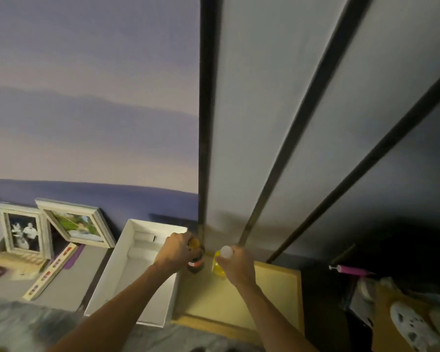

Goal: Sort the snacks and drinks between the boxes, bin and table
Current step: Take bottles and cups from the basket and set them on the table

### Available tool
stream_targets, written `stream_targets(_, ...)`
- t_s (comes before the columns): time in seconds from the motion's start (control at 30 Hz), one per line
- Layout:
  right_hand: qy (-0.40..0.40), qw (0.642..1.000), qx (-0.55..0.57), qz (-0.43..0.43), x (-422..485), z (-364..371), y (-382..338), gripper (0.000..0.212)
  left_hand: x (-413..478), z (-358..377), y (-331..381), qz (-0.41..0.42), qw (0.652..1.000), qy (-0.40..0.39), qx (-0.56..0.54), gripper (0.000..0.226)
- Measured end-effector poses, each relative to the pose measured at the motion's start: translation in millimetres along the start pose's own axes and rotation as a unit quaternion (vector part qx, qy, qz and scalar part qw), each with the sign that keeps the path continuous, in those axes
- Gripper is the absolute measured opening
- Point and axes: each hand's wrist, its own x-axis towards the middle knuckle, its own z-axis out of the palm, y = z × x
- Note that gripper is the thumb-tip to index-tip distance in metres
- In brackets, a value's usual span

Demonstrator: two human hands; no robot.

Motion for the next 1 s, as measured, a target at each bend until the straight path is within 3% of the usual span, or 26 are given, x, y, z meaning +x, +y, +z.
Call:
stream_targets(0.1, -0.016, 1.000, -0.003, 0.001, 12.1, 19.7, 1.2, 0.027, 7.6, 6.4, -13.8, -0.010, 1.000, -0.002, -0.017, 0.017)
stream_targets(0.47, -0.045, 0.998, 0.004, 0.048, 27.7, 49.2, -0.9, 0.041, 35.9, 18.3, -13.8, -0.012, 0.999, -0.008, -0.035, 0.017)
stream_targets(0.67, -0.052, 0.997, -0.007, 0.053, 31.3, 52.3, -2.7, 0.039, 37.1, 20.3, -14.0, 0.007, 0.999, -0.006, -0.031, 0.015)
stream_targets(0.77, -0.060, 0.997, -0.013, 0.056, 30.6, 51.4, -2.4, 0.049, 34.7, 17.6, -15.9, 0.008, 1.000, -0.009, -0.025, 0.016)
stream_targets(0.9, -0.083, 0.995, -0.027, 0.037, 24.7, 34.6, -9.1, 0.070, 27.8, 8.7, -10.4, 0.020, 1.000, -0.004, -0.014, 0.037)
stream_targets(1.0, -0.045, 0.998, -0.037, 0.039, 17.0, 9.5, -12.8, 0.093, 19.1, -3.2, 2.6, 0.036, 0.999, -0.010, -0.007, 0.066)
